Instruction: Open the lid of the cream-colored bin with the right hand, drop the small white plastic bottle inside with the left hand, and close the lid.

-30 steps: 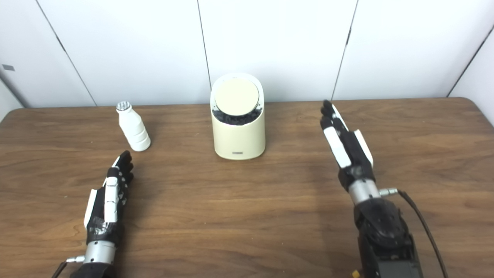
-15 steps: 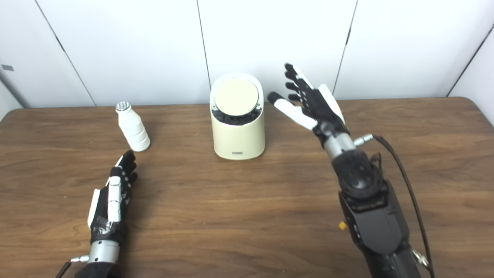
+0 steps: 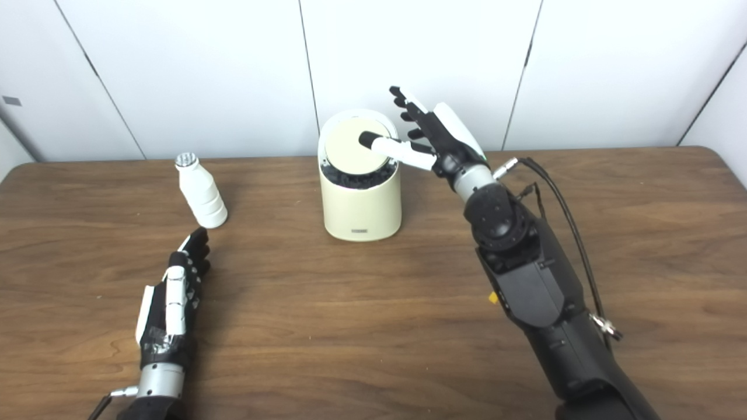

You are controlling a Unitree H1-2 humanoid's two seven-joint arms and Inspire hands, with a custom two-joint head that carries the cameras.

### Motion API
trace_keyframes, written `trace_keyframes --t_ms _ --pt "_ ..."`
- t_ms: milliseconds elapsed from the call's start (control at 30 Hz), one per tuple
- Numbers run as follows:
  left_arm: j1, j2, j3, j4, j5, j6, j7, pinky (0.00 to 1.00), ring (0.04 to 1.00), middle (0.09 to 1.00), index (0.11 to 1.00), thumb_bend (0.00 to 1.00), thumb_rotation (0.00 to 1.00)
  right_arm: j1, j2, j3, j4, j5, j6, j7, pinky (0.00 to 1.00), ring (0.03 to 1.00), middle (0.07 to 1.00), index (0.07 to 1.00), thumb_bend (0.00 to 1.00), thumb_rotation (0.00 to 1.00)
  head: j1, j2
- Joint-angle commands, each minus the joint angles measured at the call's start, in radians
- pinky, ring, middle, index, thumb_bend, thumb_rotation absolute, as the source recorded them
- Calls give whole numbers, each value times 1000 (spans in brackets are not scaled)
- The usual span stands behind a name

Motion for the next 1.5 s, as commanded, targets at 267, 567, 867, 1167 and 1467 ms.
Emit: trace_keyframes --t_ms 267,567,867,1167,1467 --pt "15 -29 -19 9 -7 -24 -1 967 959 938 913 399 966 -102 6 31 41 -70 -40 -13 782 911 954 982 782 653 6 3" --pt "6 -41 -14 19 -17 -25 7 972 959 933 905 383 916 -113 -6 45 94 -100 -71 -15 791 917 948 985 781 581 1 1" --pt "5 -45 -14 23 -15 -19 7 983 961 938 905 358 914 -126 -11 50 116 -114 -82 -9 824 934 950 989 825 482 1 2" --pt "6 -49 -18 17 -8 -14 11 984 966 945 916 366 878 -130 -9 53 123 -120 -79 -6 843 940 948 990 823 449 2 4" --pt "9 -55 -19 7 -10 -9 13 987 966 946 918 375 878 -128 -17 73 134 -136 -106 3 886 947 952 992 820 396 5 10"
